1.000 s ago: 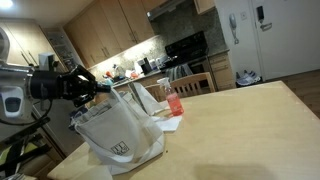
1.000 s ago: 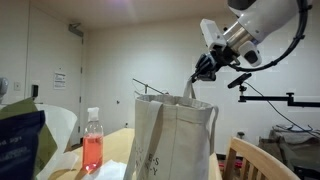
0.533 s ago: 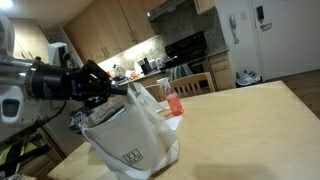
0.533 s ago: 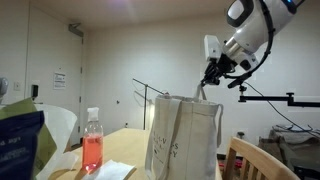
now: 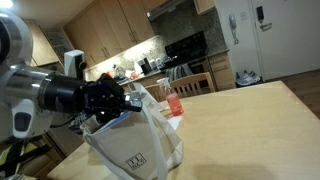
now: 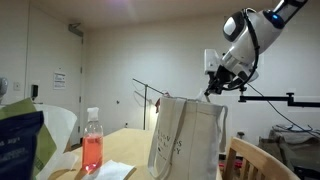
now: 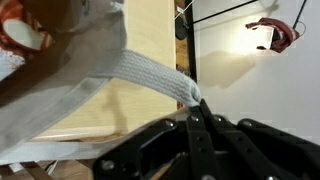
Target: Pick up the three objects from the table, put them in the carrier bag and move the bag to the center of the table
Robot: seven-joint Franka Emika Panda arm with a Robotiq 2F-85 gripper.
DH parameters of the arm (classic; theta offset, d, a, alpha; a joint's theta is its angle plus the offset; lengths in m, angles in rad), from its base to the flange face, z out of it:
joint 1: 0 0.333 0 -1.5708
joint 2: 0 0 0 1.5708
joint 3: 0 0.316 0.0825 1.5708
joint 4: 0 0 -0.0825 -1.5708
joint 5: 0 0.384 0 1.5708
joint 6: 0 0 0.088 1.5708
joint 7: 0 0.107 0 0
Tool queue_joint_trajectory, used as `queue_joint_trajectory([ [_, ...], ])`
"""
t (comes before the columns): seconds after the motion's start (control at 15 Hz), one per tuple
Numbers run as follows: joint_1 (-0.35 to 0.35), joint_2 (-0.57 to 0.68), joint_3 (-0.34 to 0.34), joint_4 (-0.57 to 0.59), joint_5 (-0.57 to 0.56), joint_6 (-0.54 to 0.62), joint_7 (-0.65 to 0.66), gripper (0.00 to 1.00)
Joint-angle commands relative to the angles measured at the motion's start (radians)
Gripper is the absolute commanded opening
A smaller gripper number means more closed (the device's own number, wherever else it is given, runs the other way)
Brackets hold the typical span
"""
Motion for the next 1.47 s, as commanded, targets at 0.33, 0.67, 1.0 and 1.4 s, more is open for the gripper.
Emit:
queue_joint_trajectory([
  [0.33, 0.068, -0.179, 0.011, 0.045, 0.06, 0.033, 0.009, 0.29],
  [0.67, 0.108, -0.199, -0.004, 0.031, 0.036, -0.003, 0.0, 0.65],
  [1.0, 0.119, -0.214, -0.007, 0.031, 0.018, -0.005, -0.008, 0.99],
  [1.4, 0.142, -0.155, -0.018, 0.02, 0.006, -0.036, -0.034, 1.0],
])
